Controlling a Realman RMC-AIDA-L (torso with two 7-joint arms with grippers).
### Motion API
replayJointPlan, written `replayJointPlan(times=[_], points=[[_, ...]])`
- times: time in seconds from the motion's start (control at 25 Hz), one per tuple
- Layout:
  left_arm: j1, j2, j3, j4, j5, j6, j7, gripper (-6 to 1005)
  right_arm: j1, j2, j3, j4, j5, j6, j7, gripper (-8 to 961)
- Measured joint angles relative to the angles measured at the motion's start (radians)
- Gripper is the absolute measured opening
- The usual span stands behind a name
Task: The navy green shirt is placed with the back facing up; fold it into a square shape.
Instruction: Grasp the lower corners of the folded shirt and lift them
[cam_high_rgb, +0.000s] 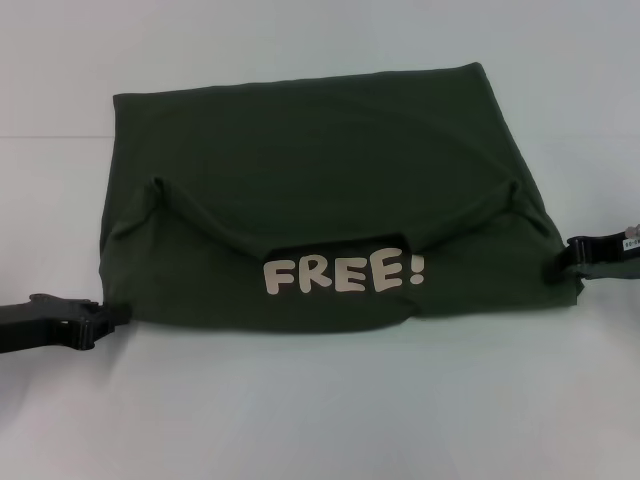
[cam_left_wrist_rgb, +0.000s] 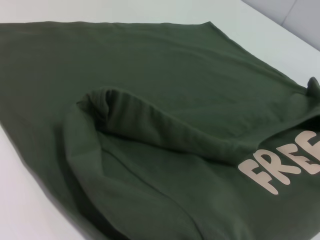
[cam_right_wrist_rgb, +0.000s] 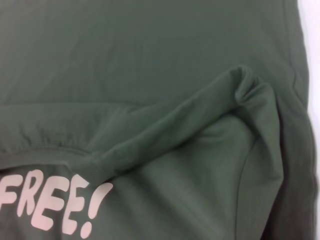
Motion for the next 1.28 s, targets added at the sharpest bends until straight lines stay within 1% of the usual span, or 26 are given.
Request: replayJointPlan(times=[0.12, 0.16, 0.28, 0.4, 0.48, 0.68, 0.84, 0.92, 1.08, 1.28], points=[[0.001, 0.005, -0.002, 0.000, -0.001, 0.015, 0.000, 69, -0.004, -0.006, 0.016, -0.001, 0.001, -0.008, -0.008, 57], [0.001, 0.014, -0.005, 0.000, -0.001, 0.044, -0.001, 69, -0.009, -0.009, 0.023, -0.006, 0.003, -0.014, -0.010, 57], [0.000, 0.024, -0.006, -0.001, -0.001, 0.080, -0.003, 69, -0.023, -0.014, 0.030, -0.041, 0.008, -0.044, -0.012, 57], [-0.001, 0.044, -0.007, -0.008, -0.002, 0.130, -0.010, 68, -0.040, -0.019, 0.034, -0.087, 0.010, -0.093, -0.021, 57], [0.000, 0.056, -0.007, -0.010, -0.002, 0.165, -0.017, 68, -0.051, -0.020, 0.040, -0.111, 0.011, -0.123, -0.028, 57], [0.005, 0.070, -0.007, -0.003, 0.005, 0.261, -0.043, 68, -0.064, -0.024, 0.043, -0.118, 0.011, -0.196, -0.066, 57], [0.008, 0.087, -0.007, 0.000, 0.023, 0.364, -0.082, 68, -0.079, -0.020, 0.036, -0.117, 0.006, -0.276, -0.109, 57], [0.009, 0.093, -0.008, 0.004, 0.043, 0.415, -0.113, 68, -0.092, -0.015, 0.035, -0.118, 0.004, -0.319, -0.132, 57], [0.012, 0.097, -0.008, 0.021, 0.117, 0.497, -0.182, 69, -0.124, -0.011, 0.022, -0.117, -0.002, -0.394, -0.174, 57], [-0.019, 0.101, 0.004, 0.025, 0.265, 0.604, -0.275, 69, -0.157, -0.010, -0.017, -0.114, -0.008, -0.500, -0.241, 57]])
